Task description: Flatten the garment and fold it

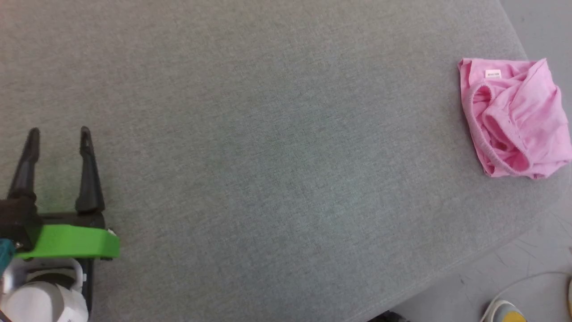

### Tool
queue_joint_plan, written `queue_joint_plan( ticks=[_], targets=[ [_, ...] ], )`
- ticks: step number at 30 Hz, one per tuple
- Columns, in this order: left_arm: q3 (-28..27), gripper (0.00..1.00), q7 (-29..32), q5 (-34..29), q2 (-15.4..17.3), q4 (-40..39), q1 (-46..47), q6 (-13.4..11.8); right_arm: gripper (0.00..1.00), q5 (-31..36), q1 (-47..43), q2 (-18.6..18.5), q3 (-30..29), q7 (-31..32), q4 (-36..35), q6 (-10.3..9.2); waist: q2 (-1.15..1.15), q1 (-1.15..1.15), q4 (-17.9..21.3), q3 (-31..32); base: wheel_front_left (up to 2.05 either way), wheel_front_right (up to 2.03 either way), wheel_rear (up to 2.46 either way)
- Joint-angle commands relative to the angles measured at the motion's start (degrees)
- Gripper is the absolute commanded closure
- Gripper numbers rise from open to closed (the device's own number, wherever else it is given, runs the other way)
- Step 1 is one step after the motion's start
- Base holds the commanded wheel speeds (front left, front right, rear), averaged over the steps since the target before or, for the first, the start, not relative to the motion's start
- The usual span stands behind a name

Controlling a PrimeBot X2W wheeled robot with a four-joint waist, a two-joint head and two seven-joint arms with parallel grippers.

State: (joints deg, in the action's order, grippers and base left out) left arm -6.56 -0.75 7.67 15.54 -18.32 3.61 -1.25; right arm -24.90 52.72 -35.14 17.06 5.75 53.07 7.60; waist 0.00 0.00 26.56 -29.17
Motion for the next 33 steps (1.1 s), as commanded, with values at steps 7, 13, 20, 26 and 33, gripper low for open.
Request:
queue_joint_plan(
  ticks=[7, 13, 20, 26, 33],
  targets=[
    [1.20, 0.00, -6.06, 2.05, -3.35, 5.92, 0.44, -0.60, 0.00, 1.43, -1.18, 0.17, -4.08, -12.19, -14.19, -0.11, 0.00, 0.00, -6.61, 9.47, 0.00, 0.00, 0.00],
    [2.33, 0.00, -10.02, 3.94, -5.37, 12.47, 2.13, -0.10, 0.00, 4.97, -9.17, 6.18, -9.07, -11.98, -30.18, -0.11, 0.00, 0.00, -14.58, 16.10, 0.00, 0.00, 0.00],
    [3.05, 0.00, -11.85, 4.32, -6.02, 17.23, 3.89, 0.04, 0.00, 11.17, -18.00, 17.89, -13.56, -9.55, -41.73, -0.11, 0.00, 0.00, -21.14, 20.01, 0.00, 0.00, 0.00],
    [3.46, 0.00, -12.93, 4.49, -7.30, 20.08, 5.18, -0.71, 0.00, 16.63, -24.06, 26.75, -17.57, -11.87, -44.41, -0.11, 0.00, 0.00, -25.14, 22.41, 0.00, 0.00, 0.00],
    [4.09, 0.00, -13.66, 4.66, -8.28, 23.00, 5.53, -0.86, 0.00, 20.57, -30.77, 31.74, -19.97, -17.05, -43.73, -0.11, 0.00, 0.00, -27.51, 24.63, 0.00, 0.00, 0.00]
  ],
)
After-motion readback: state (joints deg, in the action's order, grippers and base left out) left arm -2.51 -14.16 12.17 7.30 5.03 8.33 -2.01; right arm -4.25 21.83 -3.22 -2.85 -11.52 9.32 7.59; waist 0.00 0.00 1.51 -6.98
